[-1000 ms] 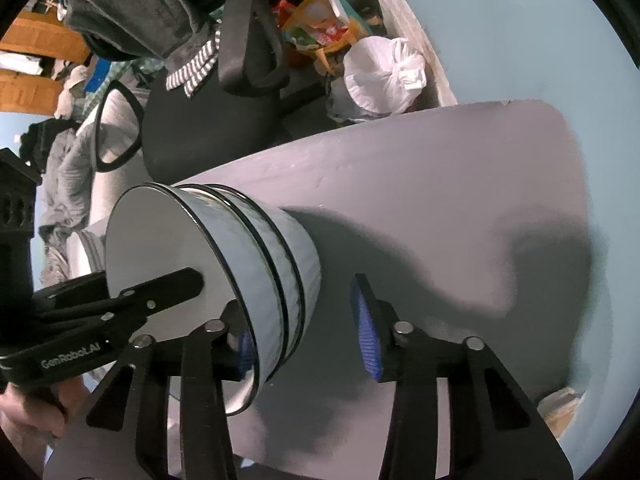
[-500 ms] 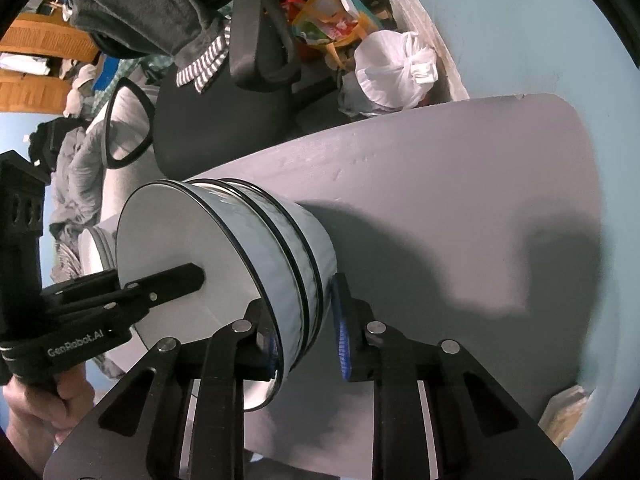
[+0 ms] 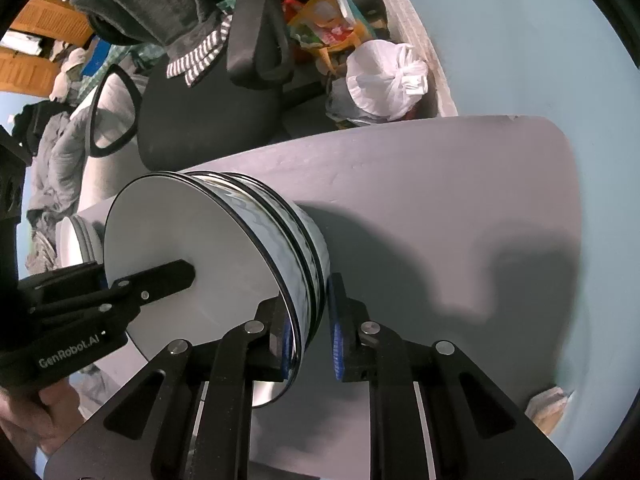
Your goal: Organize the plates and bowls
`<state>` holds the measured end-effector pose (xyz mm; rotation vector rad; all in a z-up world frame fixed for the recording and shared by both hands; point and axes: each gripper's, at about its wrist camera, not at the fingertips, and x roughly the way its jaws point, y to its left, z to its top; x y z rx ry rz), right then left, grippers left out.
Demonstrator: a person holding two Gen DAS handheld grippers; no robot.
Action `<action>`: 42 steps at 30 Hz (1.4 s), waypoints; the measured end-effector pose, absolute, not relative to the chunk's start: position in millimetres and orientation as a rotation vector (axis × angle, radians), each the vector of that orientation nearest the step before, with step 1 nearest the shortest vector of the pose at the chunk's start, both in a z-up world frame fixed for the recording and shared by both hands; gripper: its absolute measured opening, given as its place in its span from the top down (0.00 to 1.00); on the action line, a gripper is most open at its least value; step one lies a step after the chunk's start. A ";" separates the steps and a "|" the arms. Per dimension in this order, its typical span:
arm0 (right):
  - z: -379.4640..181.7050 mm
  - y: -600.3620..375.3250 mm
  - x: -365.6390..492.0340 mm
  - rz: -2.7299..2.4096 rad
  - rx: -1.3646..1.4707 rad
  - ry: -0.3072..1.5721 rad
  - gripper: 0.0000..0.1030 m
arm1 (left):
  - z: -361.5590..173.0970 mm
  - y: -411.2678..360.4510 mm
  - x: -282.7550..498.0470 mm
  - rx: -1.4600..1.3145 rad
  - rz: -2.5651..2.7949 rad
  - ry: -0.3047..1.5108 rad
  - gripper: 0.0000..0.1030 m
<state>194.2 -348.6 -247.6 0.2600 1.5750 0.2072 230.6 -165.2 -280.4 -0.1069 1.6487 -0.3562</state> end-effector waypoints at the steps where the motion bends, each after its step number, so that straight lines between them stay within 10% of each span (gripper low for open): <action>1: -247.3 -347.8 194.3 0.206 0.252 1.575 0.86 | -280.3 -165.1 230.8 -0.101 -0.356 1.647 0.81; 42: -241.6 -312.0 179.4 0.211 0.230 1.597 0.87 | -280.7 -121.8 203.0 -0.232 -0.325 1.667 0.79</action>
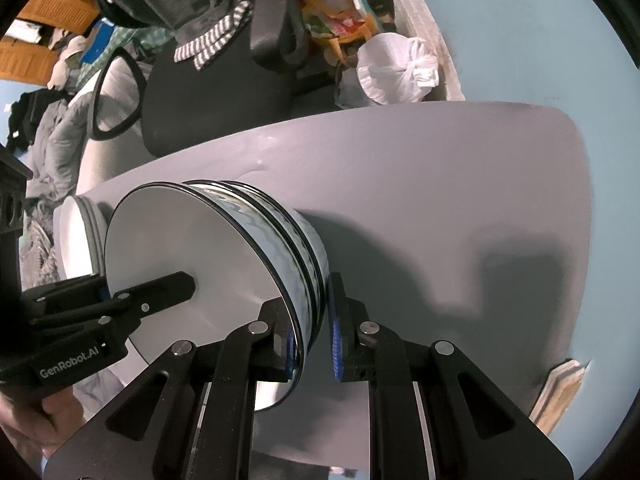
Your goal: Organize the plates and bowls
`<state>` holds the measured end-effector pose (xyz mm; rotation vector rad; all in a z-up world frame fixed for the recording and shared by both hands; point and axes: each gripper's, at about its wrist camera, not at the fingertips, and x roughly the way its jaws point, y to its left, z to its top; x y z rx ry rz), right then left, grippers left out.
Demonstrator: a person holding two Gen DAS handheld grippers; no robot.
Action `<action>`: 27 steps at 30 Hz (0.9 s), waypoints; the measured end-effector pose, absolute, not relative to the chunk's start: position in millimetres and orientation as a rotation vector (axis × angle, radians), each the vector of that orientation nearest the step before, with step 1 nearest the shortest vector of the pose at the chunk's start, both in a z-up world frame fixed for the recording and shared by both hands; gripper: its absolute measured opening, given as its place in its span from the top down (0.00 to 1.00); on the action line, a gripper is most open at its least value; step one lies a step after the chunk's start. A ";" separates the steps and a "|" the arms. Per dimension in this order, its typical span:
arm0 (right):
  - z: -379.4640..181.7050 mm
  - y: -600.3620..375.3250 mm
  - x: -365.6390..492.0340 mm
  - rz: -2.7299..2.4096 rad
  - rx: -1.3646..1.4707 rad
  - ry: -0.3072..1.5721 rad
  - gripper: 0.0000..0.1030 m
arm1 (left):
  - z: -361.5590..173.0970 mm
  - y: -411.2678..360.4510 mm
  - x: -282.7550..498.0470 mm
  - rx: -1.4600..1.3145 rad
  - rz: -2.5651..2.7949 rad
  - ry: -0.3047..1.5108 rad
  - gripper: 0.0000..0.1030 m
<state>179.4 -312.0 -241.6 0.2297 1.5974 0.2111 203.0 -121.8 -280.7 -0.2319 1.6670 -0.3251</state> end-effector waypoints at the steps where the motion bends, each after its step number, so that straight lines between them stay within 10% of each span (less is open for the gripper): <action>1: -241.4 -308.7 179.1 0.217 0.224 1.598 0.87 | -279.3 -117.7 201.6 -0.234 -0.321 1.661 0.79; 27: -207.1 -177.1 173.9 0.309 0.076 1.547 0.87 | -229.6 16.8 177.4 -0.343 -0.241 1.544 0.79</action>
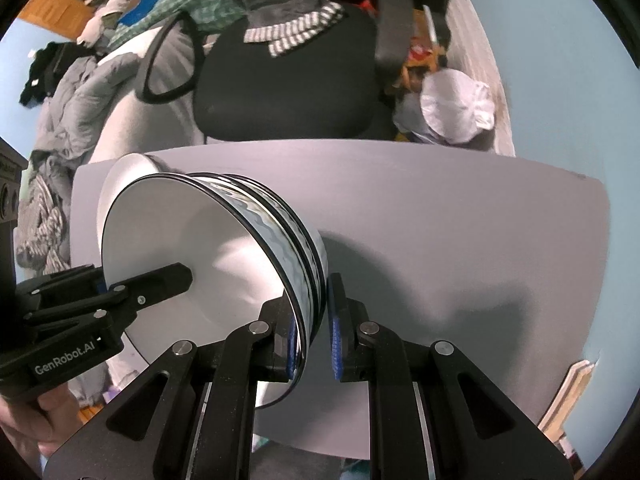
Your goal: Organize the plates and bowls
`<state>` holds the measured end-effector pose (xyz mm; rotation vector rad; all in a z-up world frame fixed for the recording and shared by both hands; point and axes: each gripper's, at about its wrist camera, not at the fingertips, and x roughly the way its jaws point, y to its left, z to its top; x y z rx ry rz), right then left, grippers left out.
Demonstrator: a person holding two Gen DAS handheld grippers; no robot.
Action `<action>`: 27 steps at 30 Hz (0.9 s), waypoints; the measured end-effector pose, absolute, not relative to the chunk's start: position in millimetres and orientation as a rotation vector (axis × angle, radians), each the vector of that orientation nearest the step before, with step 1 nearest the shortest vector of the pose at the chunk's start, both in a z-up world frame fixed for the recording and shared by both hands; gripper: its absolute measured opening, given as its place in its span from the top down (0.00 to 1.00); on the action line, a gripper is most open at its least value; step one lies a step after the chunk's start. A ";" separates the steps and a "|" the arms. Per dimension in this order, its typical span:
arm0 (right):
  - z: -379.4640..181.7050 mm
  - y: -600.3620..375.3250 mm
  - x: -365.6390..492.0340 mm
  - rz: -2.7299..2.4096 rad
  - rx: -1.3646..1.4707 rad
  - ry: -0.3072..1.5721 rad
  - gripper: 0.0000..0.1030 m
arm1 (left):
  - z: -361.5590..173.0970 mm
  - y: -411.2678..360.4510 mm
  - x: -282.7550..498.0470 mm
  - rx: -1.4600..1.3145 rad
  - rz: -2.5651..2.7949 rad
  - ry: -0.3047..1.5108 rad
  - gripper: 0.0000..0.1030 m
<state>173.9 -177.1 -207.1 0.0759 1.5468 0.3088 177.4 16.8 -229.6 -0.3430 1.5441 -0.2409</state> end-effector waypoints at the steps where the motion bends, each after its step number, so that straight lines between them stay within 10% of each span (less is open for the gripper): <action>1: -206.1 -171.4 174.9 0.314 0.073 1.545 0.87 | -227.7 23.1 176.4 -0.350 -0.234 1.538 0.79; 27: -204.0 -14.4 184.9 0.498 -0.098 1.537 0.87 | -218.4 166.6 153.9 -0.498 -0.062 1.480 0.79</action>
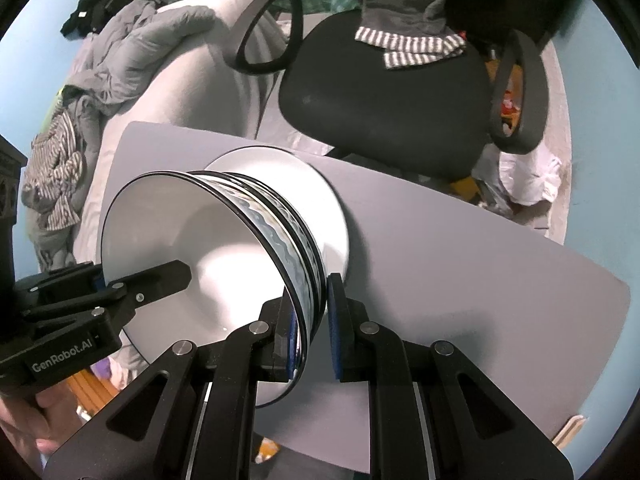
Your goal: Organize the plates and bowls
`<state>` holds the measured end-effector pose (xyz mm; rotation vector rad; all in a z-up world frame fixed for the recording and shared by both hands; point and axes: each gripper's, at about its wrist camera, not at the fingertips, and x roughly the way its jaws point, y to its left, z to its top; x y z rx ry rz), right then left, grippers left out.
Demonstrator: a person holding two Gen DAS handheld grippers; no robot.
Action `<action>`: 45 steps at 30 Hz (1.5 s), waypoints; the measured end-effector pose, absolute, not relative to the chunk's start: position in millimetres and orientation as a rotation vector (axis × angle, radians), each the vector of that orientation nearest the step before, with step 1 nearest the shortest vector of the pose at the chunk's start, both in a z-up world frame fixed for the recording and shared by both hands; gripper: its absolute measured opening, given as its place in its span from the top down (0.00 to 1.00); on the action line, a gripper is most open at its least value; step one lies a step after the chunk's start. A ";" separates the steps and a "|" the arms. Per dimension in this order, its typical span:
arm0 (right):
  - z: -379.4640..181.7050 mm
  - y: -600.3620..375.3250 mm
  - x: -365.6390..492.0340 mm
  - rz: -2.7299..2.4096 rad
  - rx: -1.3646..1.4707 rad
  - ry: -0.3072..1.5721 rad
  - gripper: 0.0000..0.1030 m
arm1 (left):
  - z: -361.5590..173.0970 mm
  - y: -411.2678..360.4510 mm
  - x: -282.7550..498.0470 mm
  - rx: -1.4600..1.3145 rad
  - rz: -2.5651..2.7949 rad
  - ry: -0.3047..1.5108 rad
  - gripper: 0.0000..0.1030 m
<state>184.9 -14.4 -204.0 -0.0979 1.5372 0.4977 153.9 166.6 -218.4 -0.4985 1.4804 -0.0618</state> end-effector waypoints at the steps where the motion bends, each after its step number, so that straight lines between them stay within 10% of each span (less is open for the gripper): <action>1: -206.0 -10.1 184.9 0.500 -0.101 1.541 0.87 | -220.7 170.2 153.8 -0.501 -0.059 1.484 0.79; 35: -240.4 20.4 194.2 0.467 -0.107 1.635 0.87 | -256.0 180.5 170.2 -0.473 -0.062 1.561 0.79; 45: -237.1 14.2 190.1 0.449 -0.120 1.597 0.68 | -244.3 187.9 157.8 -0.397 0.037 1.486 0.40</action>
